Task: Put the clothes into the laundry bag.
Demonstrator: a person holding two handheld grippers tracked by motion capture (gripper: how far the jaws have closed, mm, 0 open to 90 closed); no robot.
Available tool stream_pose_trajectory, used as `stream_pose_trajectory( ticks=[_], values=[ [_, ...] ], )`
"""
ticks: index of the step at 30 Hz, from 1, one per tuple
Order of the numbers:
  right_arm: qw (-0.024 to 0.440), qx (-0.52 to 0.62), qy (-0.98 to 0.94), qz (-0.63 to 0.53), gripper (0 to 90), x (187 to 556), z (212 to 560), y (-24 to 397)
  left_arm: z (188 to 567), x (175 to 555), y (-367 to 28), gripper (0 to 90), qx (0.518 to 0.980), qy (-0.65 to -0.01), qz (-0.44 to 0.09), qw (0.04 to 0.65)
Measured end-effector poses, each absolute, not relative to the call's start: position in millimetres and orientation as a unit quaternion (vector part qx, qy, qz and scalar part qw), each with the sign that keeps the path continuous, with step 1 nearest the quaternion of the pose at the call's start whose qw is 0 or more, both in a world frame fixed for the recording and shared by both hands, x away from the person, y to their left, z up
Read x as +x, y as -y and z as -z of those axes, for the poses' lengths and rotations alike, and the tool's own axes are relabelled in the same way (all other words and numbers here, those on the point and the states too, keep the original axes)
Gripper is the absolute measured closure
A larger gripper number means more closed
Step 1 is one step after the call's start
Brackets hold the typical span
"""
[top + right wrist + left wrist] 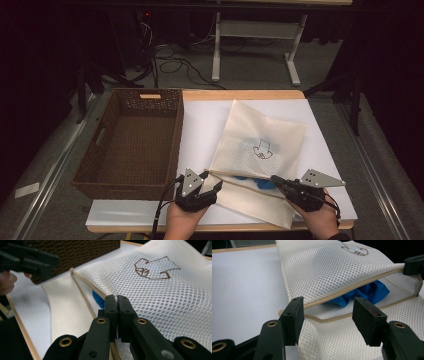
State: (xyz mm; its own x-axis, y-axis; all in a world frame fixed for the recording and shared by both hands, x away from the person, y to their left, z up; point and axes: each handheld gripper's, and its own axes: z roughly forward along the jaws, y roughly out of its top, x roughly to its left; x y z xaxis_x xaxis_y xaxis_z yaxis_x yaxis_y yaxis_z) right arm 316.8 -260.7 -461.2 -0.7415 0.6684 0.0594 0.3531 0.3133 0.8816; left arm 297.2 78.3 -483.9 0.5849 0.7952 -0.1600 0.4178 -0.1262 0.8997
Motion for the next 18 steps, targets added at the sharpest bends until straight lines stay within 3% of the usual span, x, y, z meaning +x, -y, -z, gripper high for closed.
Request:
stream_pose_trajectory(
  ticks=[18],
  values=[
    [0.127, 0.323, -0.843, -0.410, 88.6, 322, 504, 244, 488, 299, -75, 43.0, 0.735, -0.417, -0.175, 0.505]
  ],
)
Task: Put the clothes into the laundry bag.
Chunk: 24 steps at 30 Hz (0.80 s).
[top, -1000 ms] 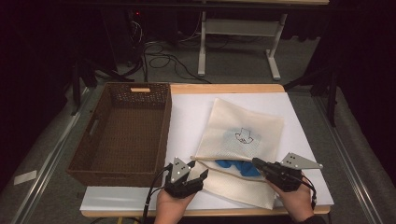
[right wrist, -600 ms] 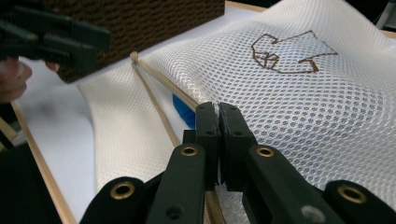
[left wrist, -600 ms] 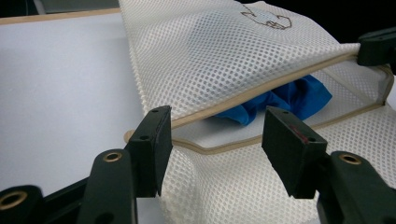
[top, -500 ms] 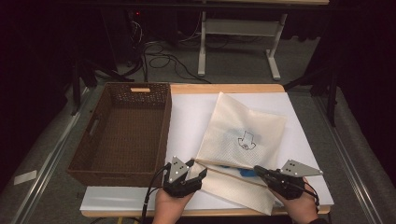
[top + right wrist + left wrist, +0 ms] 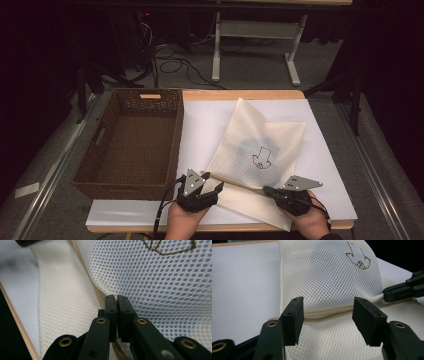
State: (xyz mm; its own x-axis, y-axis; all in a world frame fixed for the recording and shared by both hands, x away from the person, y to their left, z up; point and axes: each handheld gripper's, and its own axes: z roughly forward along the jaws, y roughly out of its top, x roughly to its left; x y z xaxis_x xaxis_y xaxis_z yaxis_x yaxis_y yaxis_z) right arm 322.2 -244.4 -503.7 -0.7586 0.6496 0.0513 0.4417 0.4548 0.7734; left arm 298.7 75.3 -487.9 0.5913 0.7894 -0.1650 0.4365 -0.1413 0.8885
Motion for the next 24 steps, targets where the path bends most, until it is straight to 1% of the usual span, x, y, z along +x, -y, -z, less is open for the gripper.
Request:
stream_pose_trajectory(
  ticks=[4, 11, 14, 16, 24],
  values=[
    [0.126, 0.323, -0.853, -0.391, 88.5, 325, 510, 240, 488, 299, -77, 43.0, 0.733, -0.420, -0.174, 0.506],
    [0.137, 0.332, -0.855, -0.375, 88.5, 329, 514, 240, 489, 299, -76, 43.0, 0.736, -0.420, -0.171, 0.503],
    [0.141, 0.338, -0.853, -0.373, 88.5, 331, 514, 242, 492, 301, -75, 43.6, 0.745, -0.422, -0.175, 0.486],
    [0.144, 0.343, -0.851, -0.371, 88.5, 334, 514, 245, 494, 302, -74, 45.0, 0.748, -0.425, -0.176, 0.478],
    [0.156, 0.380, -0.834, -0.369, 88.5, 346, 512, 266, 494, 302, -75, 44.8, 0.749, -0.428, -0.176, 0.474]
  ],
)
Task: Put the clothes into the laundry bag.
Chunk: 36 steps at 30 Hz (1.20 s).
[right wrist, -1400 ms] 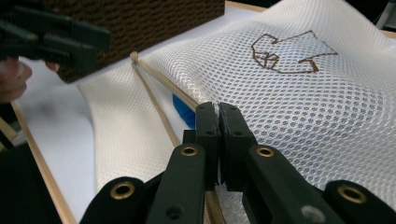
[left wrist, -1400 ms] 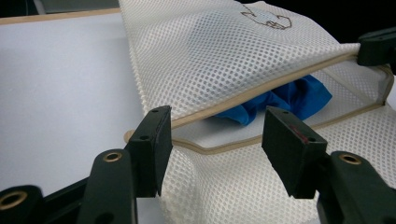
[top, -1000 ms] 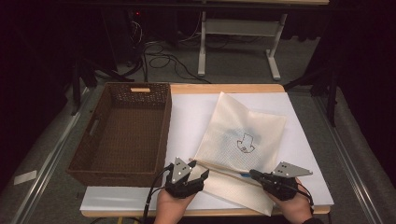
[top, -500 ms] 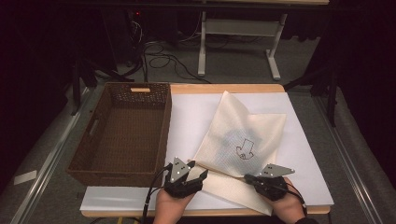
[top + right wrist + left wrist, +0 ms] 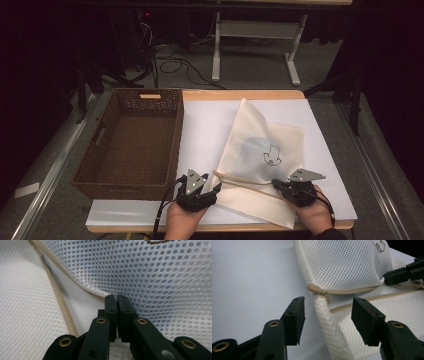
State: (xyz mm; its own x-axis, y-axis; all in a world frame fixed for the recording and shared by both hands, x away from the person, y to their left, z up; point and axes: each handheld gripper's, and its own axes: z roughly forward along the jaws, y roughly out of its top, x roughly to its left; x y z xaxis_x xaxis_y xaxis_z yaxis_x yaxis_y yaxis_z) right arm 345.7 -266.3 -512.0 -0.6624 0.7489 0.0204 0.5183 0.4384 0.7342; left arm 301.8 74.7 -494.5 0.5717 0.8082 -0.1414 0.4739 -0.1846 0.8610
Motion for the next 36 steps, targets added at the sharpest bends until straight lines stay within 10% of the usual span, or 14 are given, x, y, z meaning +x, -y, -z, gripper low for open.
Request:
stream_pose_trajectory(
  ticks=[22, 36],
  values=[
    [0.134, 0.343, -0.853, -0.370, 87.2, 332, 513, 249, 491, 301, -78, 43.9, 0.743, -0.430, -0.182, 0.480],
    [0.145, 0.345, -0.818, -0.437, 70.5, 322, 487, 263, 488, 300, -75, 44.6, 0.742, -0.420, -0.200, 0.483]
  ],
)
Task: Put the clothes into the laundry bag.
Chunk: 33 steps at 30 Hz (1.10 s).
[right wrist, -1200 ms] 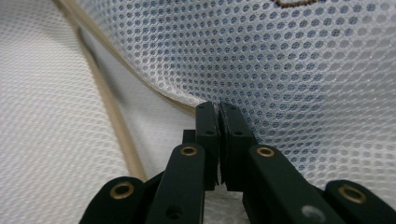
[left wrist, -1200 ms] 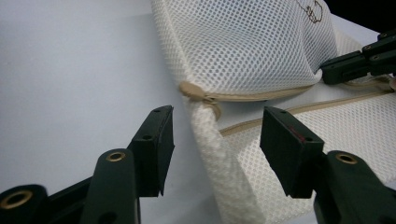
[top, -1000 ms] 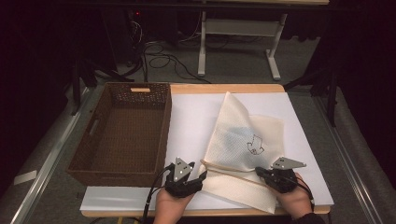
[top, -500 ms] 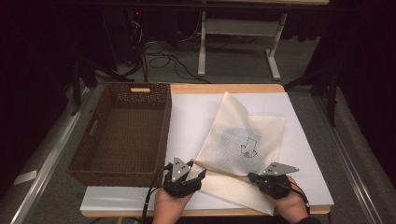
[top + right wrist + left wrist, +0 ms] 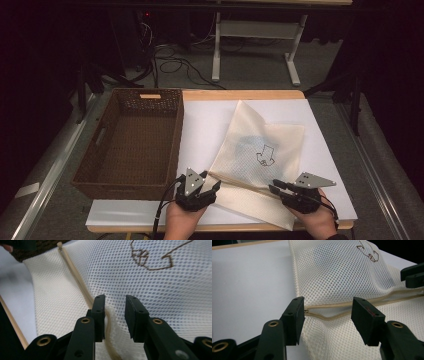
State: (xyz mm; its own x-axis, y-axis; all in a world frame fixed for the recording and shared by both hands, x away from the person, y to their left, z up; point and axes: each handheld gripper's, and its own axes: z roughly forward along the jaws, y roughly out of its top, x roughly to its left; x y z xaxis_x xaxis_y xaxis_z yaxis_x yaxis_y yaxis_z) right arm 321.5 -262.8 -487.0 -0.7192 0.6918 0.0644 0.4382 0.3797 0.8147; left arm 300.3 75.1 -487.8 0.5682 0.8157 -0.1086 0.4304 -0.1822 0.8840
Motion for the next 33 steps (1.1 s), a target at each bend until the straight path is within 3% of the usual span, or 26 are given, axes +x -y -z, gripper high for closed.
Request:
stream_pose_trajectory(
  ticks=[13, 21, 28, 33],
  values=[
    [0.194, 0.436, -0.769, -0.425, 53.3, 322, 488, 307, 488, 311, -63, 44.5, 0.758, -0.401, -0.208, 0.471],
    [0.196, 0.472, -0.760, -0.401, 42.8, 320, 499, 317, 490, 323, -59, 44.3, 0.764, -0.402, -0.209, 0.460],
    [0.193, 0.475, -0.766, -0.388, 41.9, 320, 505, 314, 493, 329, -62, 44.1, 0.765, -0.411, -0.208, 0.450],
    [0.187, 0.488, -0.764, -0.378, 36.5, 322, 509, 311, 494, 332, -64, 44.0, 0.761, -0.419, -0.201, 0.452]
  ],
)
